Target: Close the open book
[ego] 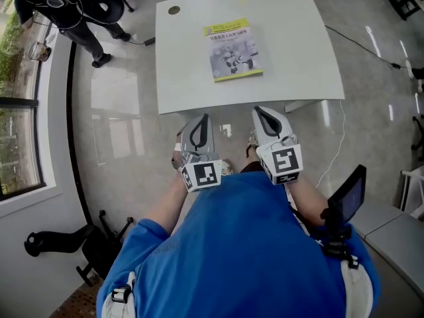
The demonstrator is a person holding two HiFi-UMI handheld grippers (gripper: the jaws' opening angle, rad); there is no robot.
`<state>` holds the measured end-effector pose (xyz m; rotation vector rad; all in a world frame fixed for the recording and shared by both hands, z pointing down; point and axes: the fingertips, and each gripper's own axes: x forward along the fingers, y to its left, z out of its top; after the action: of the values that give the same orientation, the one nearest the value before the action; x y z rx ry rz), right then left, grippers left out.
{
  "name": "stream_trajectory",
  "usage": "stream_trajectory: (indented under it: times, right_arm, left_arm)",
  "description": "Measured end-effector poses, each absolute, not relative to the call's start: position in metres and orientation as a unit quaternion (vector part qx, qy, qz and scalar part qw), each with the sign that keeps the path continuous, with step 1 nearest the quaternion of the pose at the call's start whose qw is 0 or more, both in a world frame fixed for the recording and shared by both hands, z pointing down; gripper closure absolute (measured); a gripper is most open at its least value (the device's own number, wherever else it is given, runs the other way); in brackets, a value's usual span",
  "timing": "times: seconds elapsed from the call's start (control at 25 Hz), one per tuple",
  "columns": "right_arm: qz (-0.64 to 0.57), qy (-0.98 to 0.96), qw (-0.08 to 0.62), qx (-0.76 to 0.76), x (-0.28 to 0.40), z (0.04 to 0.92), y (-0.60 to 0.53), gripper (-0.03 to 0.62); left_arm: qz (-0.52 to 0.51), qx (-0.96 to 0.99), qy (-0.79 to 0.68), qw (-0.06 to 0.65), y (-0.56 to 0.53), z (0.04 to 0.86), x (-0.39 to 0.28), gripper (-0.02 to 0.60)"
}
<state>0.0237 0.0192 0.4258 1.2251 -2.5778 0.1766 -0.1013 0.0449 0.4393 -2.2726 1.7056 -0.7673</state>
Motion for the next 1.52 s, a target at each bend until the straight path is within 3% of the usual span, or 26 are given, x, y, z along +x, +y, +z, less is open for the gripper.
stream_trajectory:
  times: [0.52,1.52]
  right_arm:
    - [0.038,-0.876,0.131,0.462,0.027,0.393,0.108,0.591]
    - [0.071,-0.879,0.093,0.462,0.092,0.379,0.12,0.591]
  left_arm:
    - [-0.191,-0.797,0.57,0.064,0.117,0.411,-0.111,0.575]
    - [-0.151,-0.792,0.591,0.037,0.123,0.386,-0.062,0.574]
